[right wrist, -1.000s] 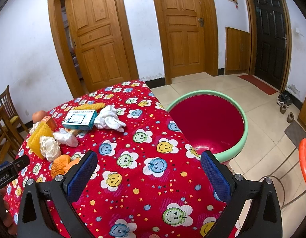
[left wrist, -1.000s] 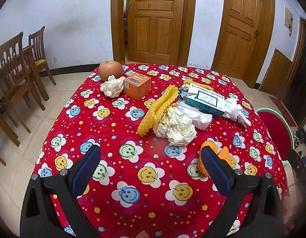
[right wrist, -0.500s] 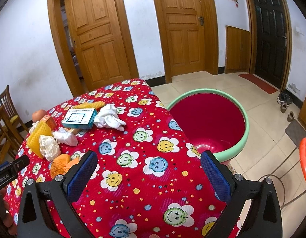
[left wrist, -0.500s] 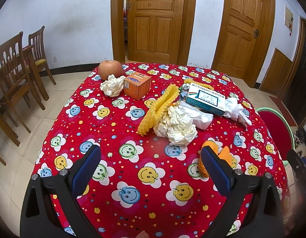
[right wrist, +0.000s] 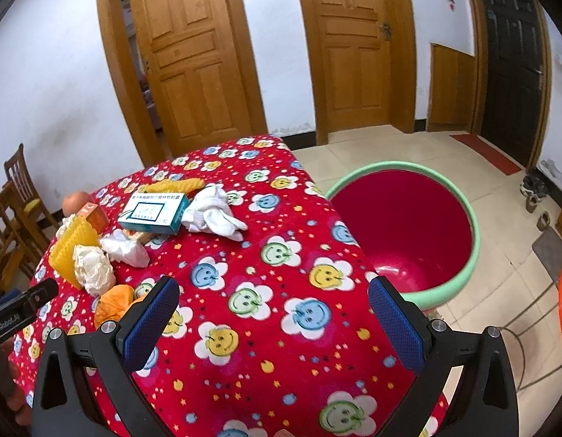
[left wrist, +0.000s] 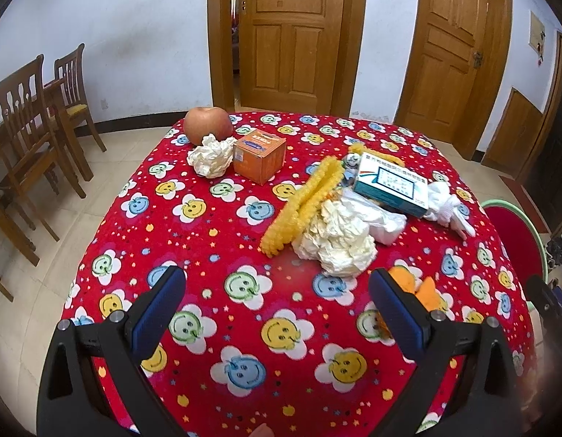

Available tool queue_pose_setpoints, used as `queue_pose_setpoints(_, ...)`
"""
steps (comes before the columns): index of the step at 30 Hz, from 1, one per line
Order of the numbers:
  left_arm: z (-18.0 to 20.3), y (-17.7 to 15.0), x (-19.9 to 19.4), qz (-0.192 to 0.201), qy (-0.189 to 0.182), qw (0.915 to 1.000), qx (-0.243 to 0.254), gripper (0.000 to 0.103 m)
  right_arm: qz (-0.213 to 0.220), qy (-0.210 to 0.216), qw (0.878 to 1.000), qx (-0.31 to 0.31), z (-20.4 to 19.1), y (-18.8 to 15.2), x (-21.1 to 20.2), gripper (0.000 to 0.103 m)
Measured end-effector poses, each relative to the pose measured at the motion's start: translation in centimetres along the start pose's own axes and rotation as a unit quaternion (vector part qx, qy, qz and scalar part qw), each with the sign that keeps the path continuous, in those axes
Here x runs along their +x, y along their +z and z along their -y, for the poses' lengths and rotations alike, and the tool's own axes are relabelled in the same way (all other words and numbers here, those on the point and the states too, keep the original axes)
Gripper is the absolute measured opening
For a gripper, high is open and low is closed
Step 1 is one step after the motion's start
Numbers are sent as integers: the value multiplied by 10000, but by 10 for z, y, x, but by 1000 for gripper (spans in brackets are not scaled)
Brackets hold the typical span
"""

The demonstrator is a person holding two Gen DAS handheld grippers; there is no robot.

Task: Collect trash
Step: 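Grasp the yellow sponge with the left tool while the right tool grasps the white sock, then carry the yellow sponge and white sock over the red bin with both tools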

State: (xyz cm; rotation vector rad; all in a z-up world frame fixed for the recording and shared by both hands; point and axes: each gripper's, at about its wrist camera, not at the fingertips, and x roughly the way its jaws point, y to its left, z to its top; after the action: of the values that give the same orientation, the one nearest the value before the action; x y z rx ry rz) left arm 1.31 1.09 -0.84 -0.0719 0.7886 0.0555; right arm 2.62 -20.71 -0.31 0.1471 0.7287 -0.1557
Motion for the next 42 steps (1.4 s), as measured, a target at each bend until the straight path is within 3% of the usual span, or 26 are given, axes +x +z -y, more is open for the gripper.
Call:
queue_pose_setpoints(15,-10,38,38,-221,137,9996,-80,99,-441,294,9966,-629,-22,41,56,103)
queue_pose_setpoints(23,-14,48,60,-543,-286,9978,-258,75,-664,524,9927,-856,-34,53,92,101)
queue_pose_setpoints(27,-14,50,64,-574,-455,9970,-267,53,-774,633,9908,-910,-39,56,107,87)
queue_pose_setpoints(33,-16,52,68,-636,-672,9953,-292,33,-1131,841,9863,-862,-42,50,127,47)
queue_pose_setpoints(36,-18,52,67,-641,-747,9946,-332,16,-1101,926,9863,-806,-41,48,126,32)
queue_pose_setpoints(39,-20,51,65,-637,-842,9937,-377,13,-1025,943,9873,-763,-39,49,120,20)
queue_pose_setpoints(42,-22,52,59,-561,-843,9941,-401,12,-973,969,9883,-662,-35,50,113,16)
